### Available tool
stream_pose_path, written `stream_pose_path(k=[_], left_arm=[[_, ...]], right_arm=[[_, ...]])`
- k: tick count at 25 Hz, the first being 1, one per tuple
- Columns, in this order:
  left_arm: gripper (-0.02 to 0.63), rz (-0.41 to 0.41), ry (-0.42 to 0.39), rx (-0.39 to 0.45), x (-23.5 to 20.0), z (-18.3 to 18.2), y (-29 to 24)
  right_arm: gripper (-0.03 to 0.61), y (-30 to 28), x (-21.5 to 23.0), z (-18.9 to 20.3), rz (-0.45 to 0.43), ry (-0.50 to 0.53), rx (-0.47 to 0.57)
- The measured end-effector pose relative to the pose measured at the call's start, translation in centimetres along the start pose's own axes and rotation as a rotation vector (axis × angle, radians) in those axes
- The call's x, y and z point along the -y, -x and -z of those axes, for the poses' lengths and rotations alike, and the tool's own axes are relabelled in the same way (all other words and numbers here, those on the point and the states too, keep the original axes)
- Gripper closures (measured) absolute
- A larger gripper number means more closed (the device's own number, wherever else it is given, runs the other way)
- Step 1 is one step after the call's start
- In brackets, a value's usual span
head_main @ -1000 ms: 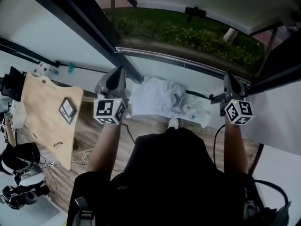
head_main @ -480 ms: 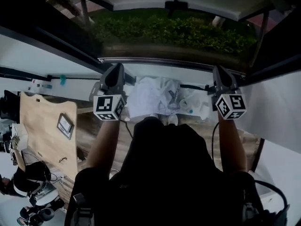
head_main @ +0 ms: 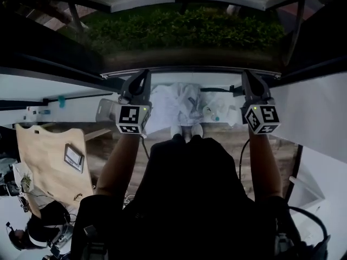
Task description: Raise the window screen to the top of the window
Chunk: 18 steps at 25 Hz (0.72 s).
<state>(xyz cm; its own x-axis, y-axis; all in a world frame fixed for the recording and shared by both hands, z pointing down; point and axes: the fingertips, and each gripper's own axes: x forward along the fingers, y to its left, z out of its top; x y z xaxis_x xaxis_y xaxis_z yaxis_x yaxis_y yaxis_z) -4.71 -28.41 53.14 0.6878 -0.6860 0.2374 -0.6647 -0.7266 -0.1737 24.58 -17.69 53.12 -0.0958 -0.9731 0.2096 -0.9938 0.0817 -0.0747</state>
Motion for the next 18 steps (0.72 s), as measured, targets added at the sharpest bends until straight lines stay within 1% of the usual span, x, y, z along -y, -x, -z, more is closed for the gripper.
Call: stream_pose_path(k=[2, 4, 6, 9, 12, 16, 18], left_arm=[[0.607, 0.017, -0.015, -0.015, -0.3, 0.9, -0.3], [0.607, 0.040, -0.032, -0.038, -0.2, 2.1, -0.7], [0.607, 0.065, -0.037, -0.053, 0.1, 3.3, -0.9], [0.607, 0.105, -0.021, -0.054, 0.5, 4.7, -1.2], [0.607, 0.126, -0.032, -0.057, 0.8, 6.1, -1.6], [0.607, 0.128, -0.035, -0.047, 0.2, 7.0, -2.5], [0.607, 0.132, -0.054, -0.047, 0.1, 7.2, -3.1]], right_arm=[[0.580, -0.6, -0.5, 1.4, 0.000, -0.013, -0.032], [0.580, -1.1, -0.8, 2.7, 0.007, -0.005, -0.073], [0.580, -1.3, -0.9, 3.7, 0.022, 0.030, -0.109], [0.580, -1.8, -1.1, 4.9, 0.040, 0.091, -0.152], [0.580, -2.3, -1.3, 6.2, 0.028, 0.129, -0.174], [0.580, -3.2, -1.7, 7.2, 0.011, 0.129, -0.182], [0.580, -3.7, -1.8, 7.3, 0.011, 0.141, -0.182]])
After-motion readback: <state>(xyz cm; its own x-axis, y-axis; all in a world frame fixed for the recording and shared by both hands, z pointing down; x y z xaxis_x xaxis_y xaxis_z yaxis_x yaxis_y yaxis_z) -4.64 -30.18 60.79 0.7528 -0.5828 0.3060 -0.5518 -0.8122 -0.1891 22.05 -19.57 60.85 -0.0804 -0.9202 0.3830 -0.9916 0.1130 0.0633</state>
